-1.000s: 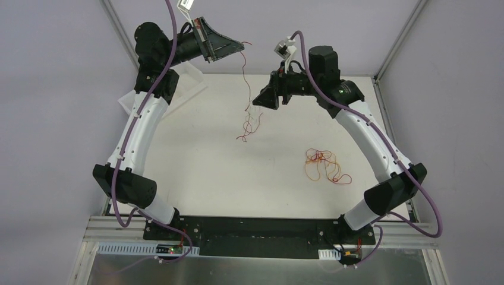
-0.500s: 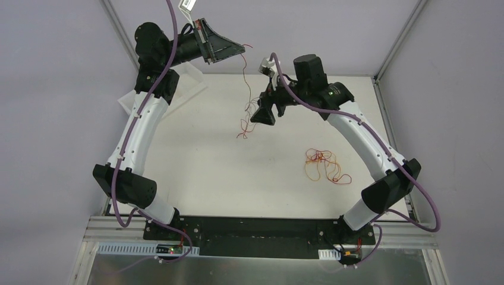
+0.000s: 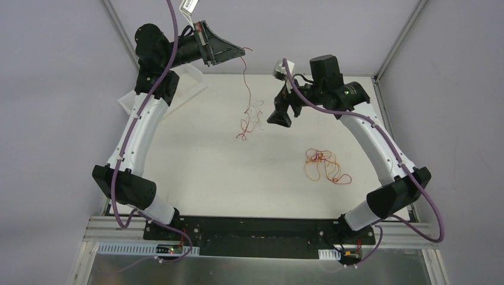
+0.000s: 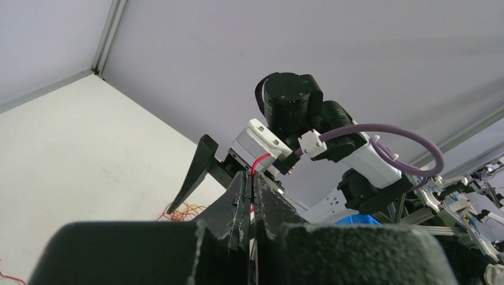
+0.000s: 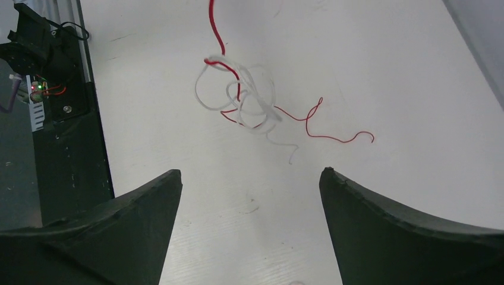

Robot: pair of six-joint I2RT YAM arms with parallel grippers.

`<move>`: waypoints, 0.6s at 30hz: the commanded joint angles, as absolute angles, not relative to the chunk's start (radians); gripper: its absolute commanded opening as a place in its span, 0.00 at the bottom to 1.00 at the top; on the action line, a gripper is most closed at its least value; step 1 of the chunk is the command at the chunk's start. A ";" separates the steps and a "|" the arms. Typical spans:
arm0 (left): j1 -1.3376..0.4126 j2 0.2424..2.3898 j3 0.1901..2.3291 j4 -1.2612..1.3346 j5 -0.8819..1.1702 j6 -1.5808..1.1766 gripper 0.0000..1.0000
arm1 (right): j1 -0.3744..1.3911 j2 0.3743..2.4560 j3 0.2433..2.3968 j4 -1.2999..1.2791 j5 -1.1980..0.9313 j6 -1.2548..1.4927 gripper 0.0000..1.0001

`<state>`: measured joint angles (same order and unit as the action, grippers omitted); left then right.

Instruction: Untangle the cables

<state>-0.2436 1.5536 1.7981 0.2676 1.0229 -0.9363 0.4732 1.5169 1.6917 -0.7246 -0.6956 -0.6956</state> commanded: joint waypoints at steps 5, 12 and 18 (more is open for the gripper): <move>-0.271 1.478 1.753 0.313 1.060 -0.942 0.00 | 0.557 1.673 1.876 -0.750 -0.727 -0.860 0.89; -0.269 1.469 1.764 0.279 1.064 -0.902 0.00 | 0.599 1.738 1.910 -0.794 -0.703 -0.978 0.45; -0.178 1.485 1.870 0.213 1.018 -0.808 0.00 | 0.580 1.682 1.768 -0.819 -0.645 -0.996 0.00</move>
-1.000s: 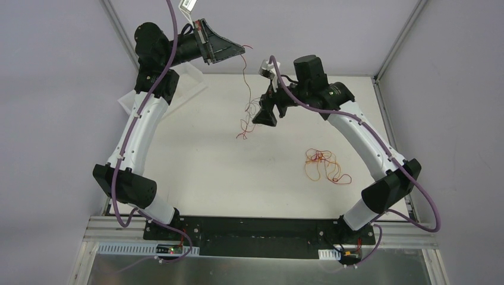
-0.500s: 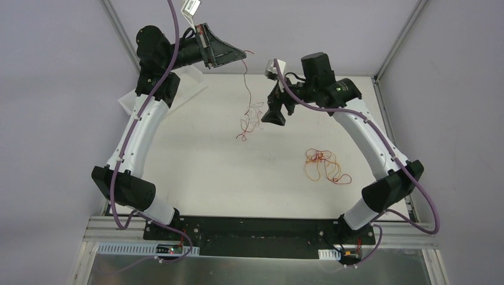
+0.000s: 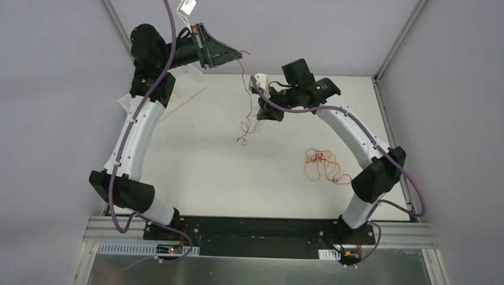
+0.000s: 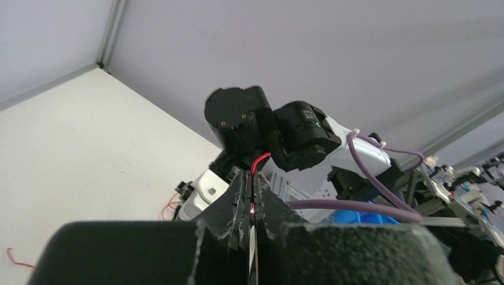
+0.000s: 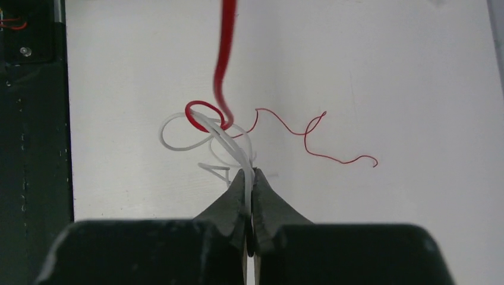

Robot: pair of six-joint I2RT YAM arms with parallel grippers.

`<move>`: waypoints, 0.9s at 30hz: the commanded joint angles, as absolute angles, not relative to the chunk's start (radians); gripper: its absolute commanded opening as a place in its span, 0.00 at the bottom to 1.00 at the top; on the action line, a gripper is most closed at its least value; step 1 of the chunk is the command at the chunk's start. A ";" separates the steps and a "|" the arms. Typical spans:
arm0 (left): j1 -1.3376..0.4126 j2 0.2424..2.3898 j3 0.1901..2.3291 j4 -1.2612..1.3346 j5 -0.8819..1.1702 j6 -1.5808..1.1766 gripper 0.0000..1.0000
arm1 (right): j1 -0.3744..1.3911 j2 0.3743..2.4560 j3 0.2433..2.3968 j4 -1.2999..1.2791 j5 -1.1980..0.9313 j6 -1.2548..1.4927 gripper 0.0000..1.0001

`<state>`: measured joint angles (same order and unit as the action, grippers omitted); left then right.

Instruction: Untangle the cables

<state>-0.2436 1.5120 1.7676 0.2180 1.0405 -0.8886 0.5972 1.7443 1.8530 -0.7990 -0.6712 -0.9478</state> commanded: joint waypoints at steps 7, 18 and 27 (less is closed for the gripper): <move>0.024 1.611 2.241 0.100 0.859 -0.727 0.00 | 0.477 1.607 1.437 -0.797 -0.550 -1.008 0.00; 0.131 1.706 2.463 0.055 0.534 -0.640 0.00 | 0.245 1.670 1.189 -0.812 -0.380 -1.021 0.00; 0.151 1.747 2.469 0.041 0.401 -0.603 0.00 | 0.150 1.749 1.150 -0.859 -0.253 -1.052 0.00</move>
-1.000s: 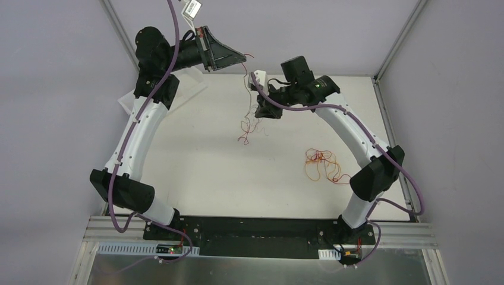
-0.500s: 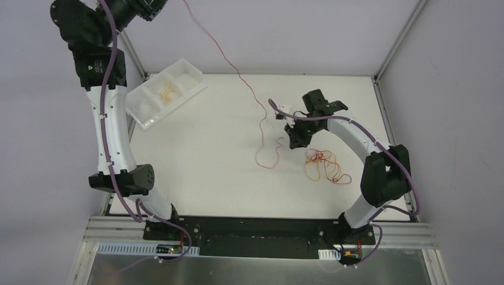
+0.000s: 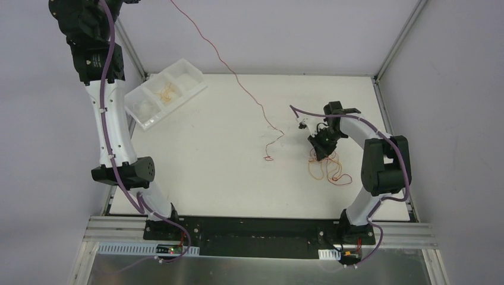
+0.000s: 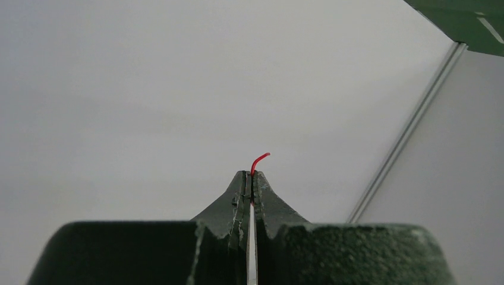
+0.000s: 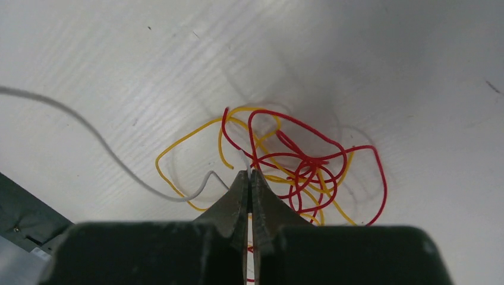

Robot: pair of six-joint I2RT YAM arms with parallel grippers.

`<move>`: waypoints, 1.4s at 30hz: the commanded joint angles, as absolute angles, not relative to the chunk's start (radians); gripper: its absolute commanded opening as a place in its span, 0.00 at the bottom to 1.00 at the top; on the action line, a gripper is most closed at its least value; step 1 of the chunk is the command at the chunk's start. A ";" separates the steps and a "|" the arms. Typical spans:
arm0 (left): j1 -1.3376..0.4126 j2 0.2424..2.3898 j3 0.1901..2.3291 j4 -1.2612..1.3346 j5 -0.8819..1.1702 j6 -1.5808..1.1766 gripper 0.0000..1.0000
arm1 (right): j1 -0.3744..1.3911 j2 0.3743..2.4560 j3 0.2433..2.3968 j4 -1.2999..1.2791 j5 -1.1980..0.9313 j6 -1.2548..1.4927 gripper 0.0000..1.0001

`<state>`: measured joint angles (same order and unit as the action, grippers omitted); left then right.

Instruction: Untangle the cables

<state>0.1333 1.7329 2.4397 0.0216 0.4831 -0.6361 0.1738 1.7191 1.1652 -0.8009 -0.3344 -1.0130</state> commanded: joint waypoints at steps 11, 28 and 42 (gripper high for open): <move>0.197 1.734 2.428 0.015 0.362 -0.508 0.00 | 0.031 1.851 1.130 -0.905 -0.122 -1.099 0.00; 0.323 1.665 2.345 -0.097 0.198 -0.314 0.00 | -0.021 1.867 1.186 -0.954 -0.139 -1.095 0.00; 0.013 1.484 1.633 -0.042 1.045 -0.486 0.00 | 0.106 1.808 1.358 -1.071 -0.340 -0.917 0.00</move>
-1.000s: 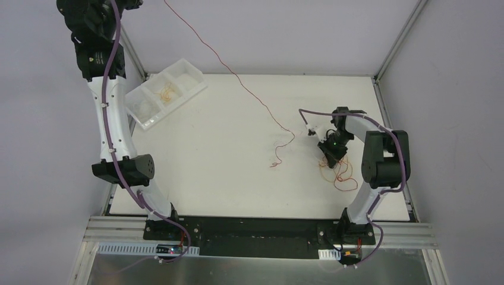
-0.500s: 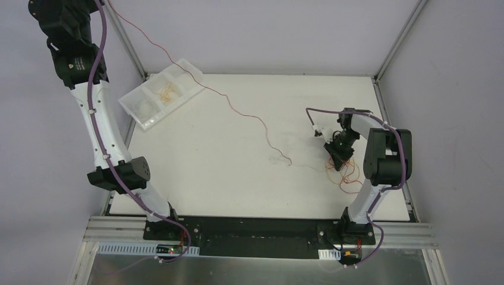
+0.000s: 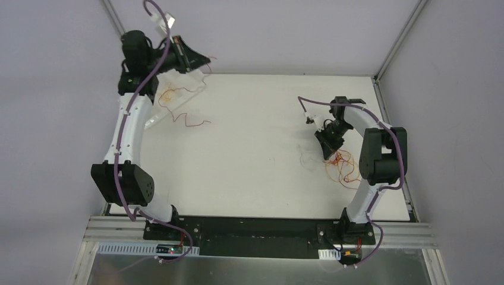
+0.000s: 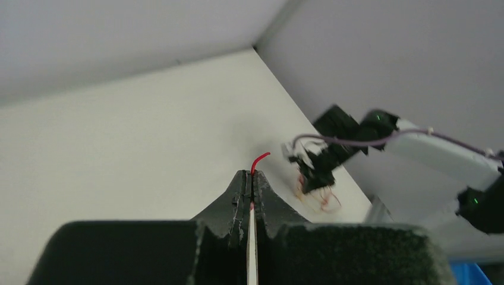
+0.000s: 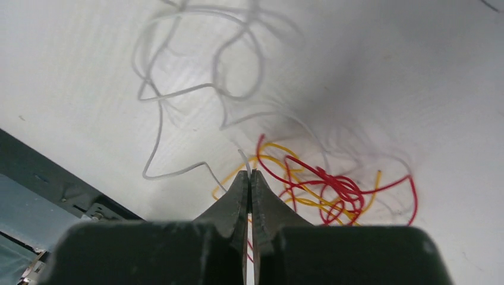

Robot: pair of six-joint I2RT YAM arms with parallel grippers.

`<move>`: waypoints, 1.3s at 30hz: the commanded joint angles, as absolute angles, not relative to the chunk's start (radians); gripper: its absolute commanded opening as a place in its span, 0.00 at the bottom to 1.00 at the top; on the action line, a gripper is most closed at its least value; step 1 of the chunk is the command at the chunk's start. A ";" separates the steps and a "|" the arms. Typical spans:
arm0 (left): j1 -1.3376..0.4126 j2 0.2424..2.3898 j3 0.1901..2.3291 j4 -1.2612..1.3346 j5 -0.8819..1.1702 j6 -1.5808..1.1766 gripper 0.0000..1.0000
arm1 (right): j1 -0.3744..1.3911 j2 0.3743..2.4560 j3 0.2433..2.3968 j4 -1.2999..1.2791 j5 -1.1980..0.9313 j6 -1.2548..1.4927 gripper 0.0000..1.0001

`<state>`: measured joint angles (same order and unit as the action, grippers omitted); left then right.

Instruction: Untangle the cables

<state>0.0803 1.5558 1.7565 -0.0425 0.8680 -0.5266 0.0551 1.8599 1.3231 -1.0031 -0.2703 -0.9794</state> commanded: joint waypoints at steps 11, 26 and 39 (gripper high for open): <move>0.054 1.555 1.668 -0.641 0.586 0.099 0.00 | 0.136 1.772 1.381 -1.089 -0.376 -0.843 0.00; 0.207 1.803 1.589 -0.740 0.455 0.087 0.99 | 0.149 1.761 1.365 -1.107 -0.365 -0.837 0.00; 0.125 1.841 1.389 -0.548 0.491 0.040 0.99 | 0.156 1.781 1.360 -1.111 -0.367 -0.826 0.00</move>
